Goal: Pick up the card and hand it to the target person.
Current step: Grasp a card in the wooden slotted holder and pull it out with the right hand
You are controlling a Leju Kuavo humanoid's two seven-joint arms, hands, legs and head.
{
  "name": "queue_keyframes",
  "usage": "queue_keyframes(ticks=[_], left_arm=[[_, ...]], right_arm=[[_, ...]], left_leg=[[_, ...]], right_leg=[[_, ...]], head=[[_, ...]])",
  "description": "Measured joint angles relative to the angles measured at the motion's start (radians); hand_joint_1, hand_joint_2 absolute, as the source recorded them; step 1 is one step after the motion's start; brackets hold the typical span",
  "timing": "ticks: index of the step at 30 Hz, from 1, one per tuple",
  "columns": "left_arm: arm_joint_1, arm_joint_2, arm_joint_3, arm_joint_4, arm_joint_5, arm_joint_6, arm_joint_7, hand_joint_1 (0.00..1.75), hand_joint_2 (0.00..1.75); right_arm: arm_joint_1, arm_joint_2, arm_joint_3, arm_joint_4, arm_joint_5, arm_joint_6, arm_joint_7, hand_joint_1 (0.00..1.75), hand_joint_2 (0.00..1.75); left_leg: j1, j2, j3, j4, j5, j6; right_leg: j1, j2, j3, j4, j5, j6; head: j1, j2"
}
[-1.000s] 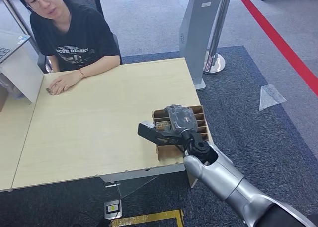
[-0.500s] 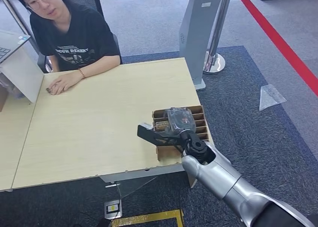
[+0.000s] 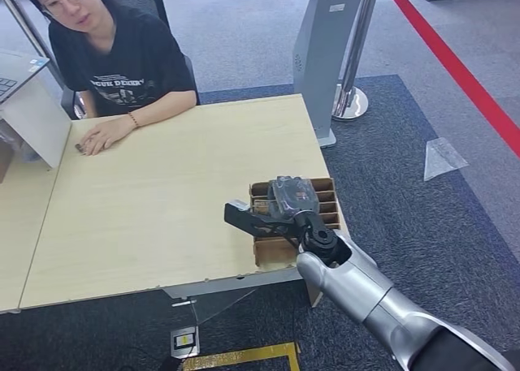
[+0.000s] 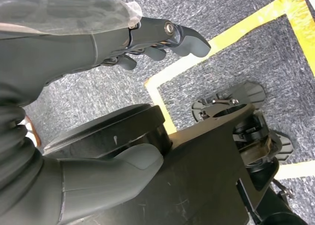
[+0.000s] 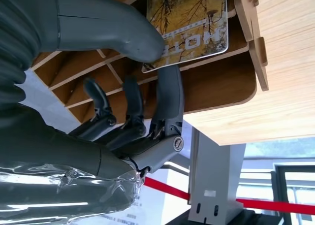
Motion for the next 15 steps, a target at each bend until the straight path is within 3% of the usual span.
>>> queue_keyframes(ticks=[10, 15], left_arm=[[-0.001, 0.000, 0.000, 0.000, -0.006, 0.000, 0.000, 0.00, 1.75], [-0.001, 0.000, 0.000, 0.000, -0.006, -0.001, -0.001, 0.00, 1.75]], right_arm=[[-0.015, 0.000, 0.004, 0.003, 0.018, 0.010, -0.014, 1.75, 1.75], [-0.037, 0.000, 0.008, 0.002, -0.003, 0.029, -0.070, 1.75, 1.75]], left_leg=[[0.000, 0.000, 0.000, 0.000, 0.001, -0.001], [0.000, 0.000, 0.000, 0.000, 0.001, -0.001]], right_leg=[[0.000, 0.000, 0.000, 0.000, 0.001, 0.000], [0.000, 0.000, 0.000, 0.000, 0.001, 0.000]], head=[[0.000, 0.000], [0.000, 0.000]])
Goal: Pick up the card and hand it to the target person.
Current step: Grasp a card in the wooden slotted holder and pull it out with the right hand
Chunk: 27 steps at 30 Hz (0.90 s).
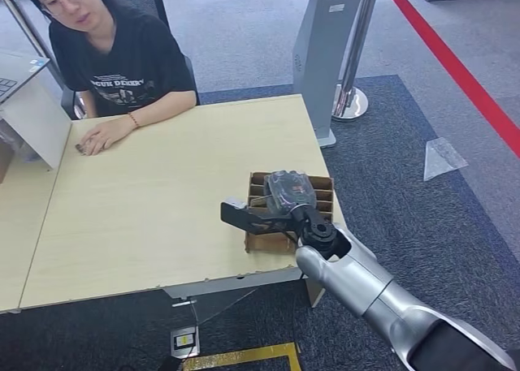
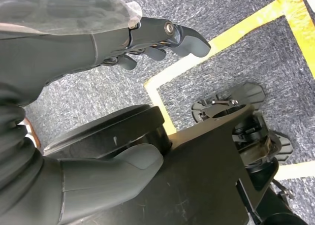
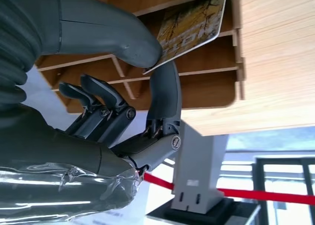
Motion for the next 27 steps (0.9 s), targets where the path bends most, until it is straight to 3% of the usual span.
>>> queue_keyframes(ticks=[8, 14, 21, 27], left_arm=[[-0.004, 0.000, 0.000, 0.000, -0.003, -0.008, -0.009, 0.00, 1.75], [-0.008, 0.000, 0.000, 0.000, -0.008, -0.018, -0.015, 0.00, 1.75], [-0.014, 0.001, 0.000, 0.000, -0.022, -0.031, -0.015, 0.00, 1.75], [-0.017, 0.004, 0.000, 0.000, -0.025, -0.038, -0.013, 0.00, 1.75]], right_arm=[[-0.077, -0.009, 0.012, 0.000, -0.103, 0.066, -0.159, 1.75, 1.75], [-0.169, -0.038, 0.029, -0.018, -0.222, 0.188, -0.249, 1.75, 1.75], [-0.307, -0.080, 0.070, -0.046, -0.392, 0.310, -0.291, 1.75, 1.75], [-0.439, -0.085, 0.121, -0.045, -0.510, 0.301, -0.325, 1.75, 1.75]], left_leg=[[0.000, 0.000, 0.000, 0.000, 0.000, 0.000], [0.000, 0.000, 0.000, 0.001, 0.000, 0.000], [0.000, 0.000, -0.001, 0.001, 0.000, 0.000], [0.000, 0.000, -0.001, 0.001, 0.000, 0.000]], right_leg=[[0.000, 0.000, 0.000, 0.000, 0.000, 0.000], [0.000, 0.000, 0.000, 0.000, 0.001, 0.000], [0.000, 0.000, -0.001, 0.000, 0.001, 0.001], [0.000, 0.000, -0.001, 0.001, 0.001, 0.001]], head=[[0.000, 0.000], [0.000, 0.000], [0.000, 0.000], [0.000, 0.000]])
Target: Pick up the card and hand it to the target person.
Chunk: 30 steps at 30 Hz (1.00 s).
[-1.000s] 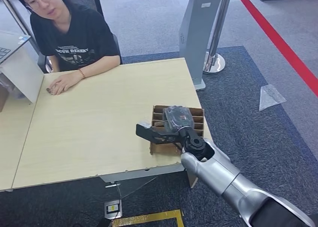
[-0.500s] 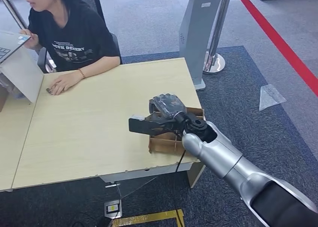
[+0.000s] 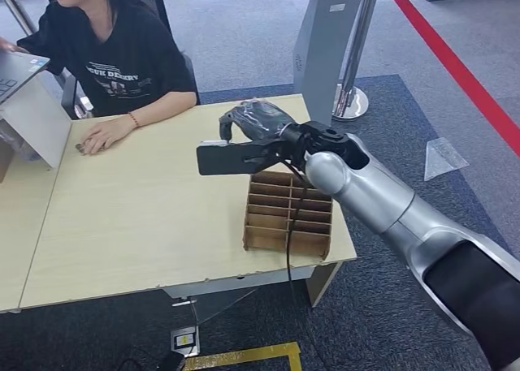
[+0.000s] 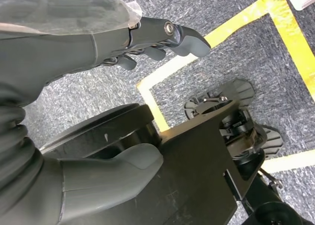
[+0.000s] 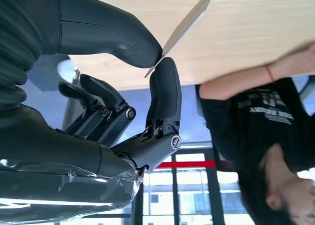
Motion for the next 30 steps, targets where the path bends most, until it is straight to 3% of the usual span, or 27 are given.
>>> queue_keyframes(ticks=[3, 9, 13, 18, 23, 30], left_arm=[[-0.003, 0.001, 0.000, 0.000, 0.000, 0.000, 0.001, 0.00, 1.75], [-0.007, 0.001, 0.000, 0.000, 0.001, 0.017, 0.006, 0.00, 1.75], [-0.007, 0.000, 0.000, 0.000, -0.002, 0.026, 0.012, 0.00, 1.75], [-0.007, 0.000, -0.005, 0.000, -0.027, 0.028, 0.027, 0.00, 1.75], [-0.007, -0.001, -0.017, 0.000, -0.036, 0.023, 0.039, 0.00, 1.75], [-0.007, -0.002, -0.024, 0.000, -0.034, 0.026, 0.039, 0.00, 1.75]], right_arm=[[-0.041, 0.017, 0.026, 0.025, -0.039, -0.066, -0.029, 1.75, 1.75], [-0.066, 0.105, 0.053, 0.151, -0.073, -0.355, -0.019, 1.75, 1.75], [-0.070, 0.164, 0.065, 0.252, -0.028, -0.513, 0.044, 1.75, 1.75], [-0.074, 0.220, 0.076, 0.368, 0.122, -0.695, 0.166, 1.75, 1.75], [-0.088, 0.259, 0.092, 0.467, 0.274, -0.767, 0.266, 1.75, 1.75], [-0.115, 0.296, 0.122, 0.568, 0.422, -0.733, 0.353, 1.75, 1.75]], left_leg=[[0.000, 0.000, -0.001, 0.000, 0.000, 0.000], [0.000, 0.000, -0.001, 0.000, 0.000, 0.000], [0.000, 0.000, -0.001, 0.000, 0.000, 0.000], [0.000, -0.001, -0.001, 0.000, 0.000, 0.000], [0.000, -0.001, 0.000, 0.000, 0.000, 0.000], [0.000, -0.001, 0.000, 0.000, 0.000, 0.000]], right_leg=[[0.000, 0.000, 0.000, 0.000, 0.000, 0.000], [0.000, 0.000, 0.000, 0.000, 0.000, 0.000], [0.000, 0.000, 0.000, 0.000, 0.000, 0.000], [0.000, -0.001, 0.000, 0.000, 0.000, 0.000], [0.000, -0.001, 0.000, 0.000, 0.000, 0.000], [0.000, 0.000, 0.000, 0.000, 0.000, 0.000]], head=[[0.000, 0.000], [0.000, 0.000], [0.000, 0.000], [0.000, 0.000], [0.000, 0.000], [0.000, 0.000]])
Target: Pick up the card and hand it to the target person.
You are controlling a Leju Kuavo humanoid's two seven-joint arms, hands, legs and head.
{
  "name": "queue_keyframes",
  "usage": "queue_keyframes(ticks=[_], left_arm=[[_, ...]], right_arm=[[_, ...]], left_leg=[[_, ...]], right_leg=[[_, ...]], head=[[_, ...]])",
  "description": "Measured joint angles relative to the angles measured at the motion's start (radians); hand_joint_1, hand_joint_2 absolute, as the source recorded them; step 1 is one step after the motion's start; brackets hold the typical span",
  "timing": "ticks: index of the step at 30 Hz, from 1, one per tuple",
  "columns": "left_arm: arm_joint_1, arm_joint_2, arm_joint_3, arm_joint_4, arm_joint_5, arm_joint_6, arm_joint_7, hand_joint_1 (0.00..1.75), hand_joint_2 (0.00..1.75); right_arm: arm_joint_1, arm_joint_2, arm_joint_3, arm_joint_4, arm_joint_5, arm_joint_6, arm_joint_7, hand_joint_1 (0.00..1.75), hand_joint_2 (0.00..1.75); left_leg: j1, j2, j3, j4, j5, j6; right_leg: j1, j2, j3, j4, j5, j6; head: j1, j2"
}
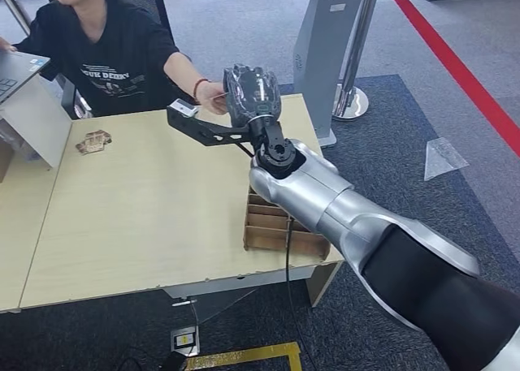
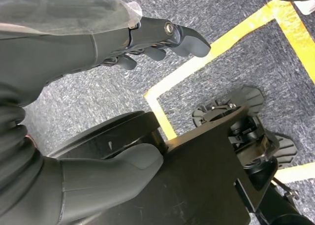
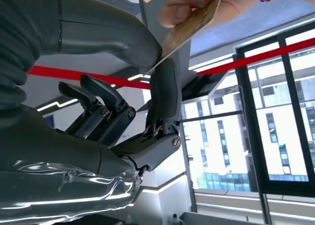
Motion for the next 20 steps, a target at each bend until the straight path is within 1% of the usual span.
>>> queue_keyframes(ticks=[8, 9, 12, 13, 20], left_arm=[[0.002, -0.003, 0.000, 0.000, 0.001, 0.001, 0.000, 0.00, 1.75], [0.002, -0.003, 0.000, 0.000, 0.001, 0.000, 0.000, 0.00, 1.75], [0.002, -0.003, 0.000, 0.000, 0.001, -0.001, 0.000, 0.00, 1.75], [0.002, -0.003, 0.000, 0.000, 0.001, -0.001, 0.000, 0.00, 1.75], [0.003, -0.003, 0.000, 0.000, 0.014, 0.001, -0.011, 0.00, 1.75]], right_arm=[[-0.010, 0.019, 0.017, 0.058, 0.033, 0.027, 0.005, 1.75, 1.75], [-0.012, 0.021, 0.019, 0.063, 0.037, 0.029, 0.005, 1.36, 1.75], [-0.015, 0.026, 0.022, 0.075, 0.048, 0.035, 0.003, 0.05, 1.75], [-0.015, 0.027, 0.023, 0.078, 0.050, 0.036, 0.001, 0.00, 1.75], [-0.014, 0.031, 0.023, 0.085, 0.040, 0.020, -0.055, 0.00, 1.75]], left_leg=[[0.000, 0.000, 0.000, 0.000, 0.000, 0.000], [0.000, 0.000, 0.000, 0.000, 0.000, 0.000], [0.000, 0.000, 0.000, 0.000, 0.000, 0.000], [0.000, 0.000, 0.000, 0.000, 0.000, 0.000], [0.000, 0.000, 0.001, 0.000, 0.000, 0.000]], right_leg=[[0.000, 0.000, 0.000, 0.000, 0.000, 0.000], [0.000, 0.000, 0.000, 0.000, 0.000, 0.000], [0.000, 0.000, 0.000, 0.000, 0.000, 0.000], [0.000, 0.000, 0.000, 0.000, 0.000, 0.000], [0.000, 0.000, 0.000, 0.000, 0.000, 0.000]], head=[[0.000, 0.000], [0.000, 0.000], [0.000, 0.000], [0.000, 0.000], [0.000, 0.000]])
